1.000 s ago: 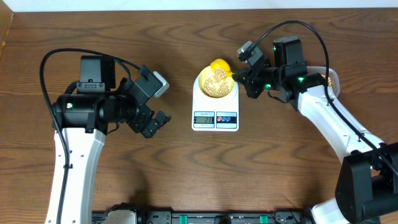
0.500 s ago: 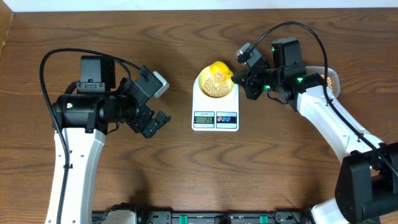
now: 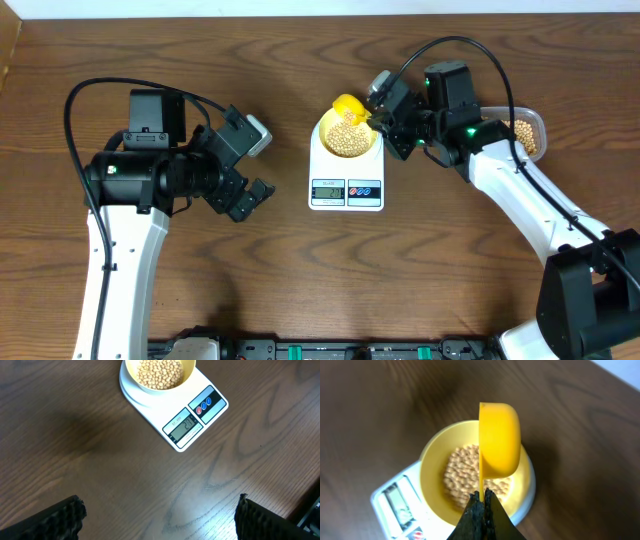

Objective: Scoop item into bowl and weigh 50g on scale
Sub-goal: 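Move the empty scoop back right to the chickpea tub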

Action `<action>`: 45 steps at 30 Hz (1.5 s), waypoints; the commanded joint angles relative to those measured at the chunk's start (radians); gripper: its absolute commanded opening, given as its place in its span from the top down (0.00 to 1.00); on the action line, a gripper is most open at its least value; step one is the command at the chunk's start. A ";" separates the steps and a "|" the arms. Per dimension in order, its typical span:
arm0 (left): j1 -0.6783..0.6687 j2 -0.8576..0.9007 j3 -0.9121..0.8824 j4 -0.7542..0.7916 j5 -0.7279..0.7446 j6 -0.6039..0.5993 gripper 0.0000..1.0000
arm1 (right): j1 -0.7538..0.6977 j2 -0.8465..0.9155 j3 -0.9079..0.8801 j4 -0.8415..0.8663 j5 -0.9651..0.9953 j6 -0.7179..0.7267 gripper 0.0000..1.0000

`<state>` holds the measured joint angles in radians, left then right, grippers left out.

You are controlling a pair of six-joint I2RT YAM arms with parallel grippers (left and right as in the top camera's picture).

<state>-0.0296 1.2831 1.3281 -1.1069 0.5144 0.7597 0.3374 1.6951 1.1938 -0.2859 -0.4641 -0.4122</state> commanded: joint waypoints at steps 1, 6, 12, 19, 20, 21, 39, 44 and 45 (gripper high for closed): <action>0.004 0.002 0.000 -0.003 0.009 0.006 0.02 | 0.007 0.001 0.001 0.022 0.080 -0.075 0.99; 0.004 0.002 0.000 -0.003 0.009 0.006 0.02 | 0.017 -0.002 0.001 0.033 0.073 -0.117 0.99; 0.004 0.002 0.000 -0.003 0.009 0.006 0.02 | -0.002 -0.088 0.003 0.070 0.020 -0.113 0.99; 0.004 0.002 0.000 -0.003 0.009 0.006 0.02 | -0.181 -0.320 0.003 0.033 0.078 -0.063 0.99; 0.004 0.002 0.000 -0.003 0.009 0.006 0.02 | -0.220 -0.342 0.003 0.011 0.090 -0.063 0.99; 0.004 0.002 0.000 -0.003 0.009 0.006 0.02 | -0.269 -0.362 0.003 -0.023 0.113 -0.063 0.99; 0.004 0.002 0.000 -0.003 0.009 0.006 0.02 | -0.443 -0.140 0.002 -0.464 0.533 0.151 0.99; 0.004 0.002 0.000 -0.003 0.009 0.006 0.02 | -0.422 -0.063 0.002 -0.443 0.533 0.160 0.99; 0.004 0.002 0.000 -0.003 0.009 0.006 0.02 | -0.420 -0.050 0.002 -0.431 0.531 0.169 0.98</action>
<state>-0.0296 1.2831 1.3281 -1.1069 0.5144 0.7597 -0.0978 1.6192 1.1954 -0.7338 0.0566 -0.2790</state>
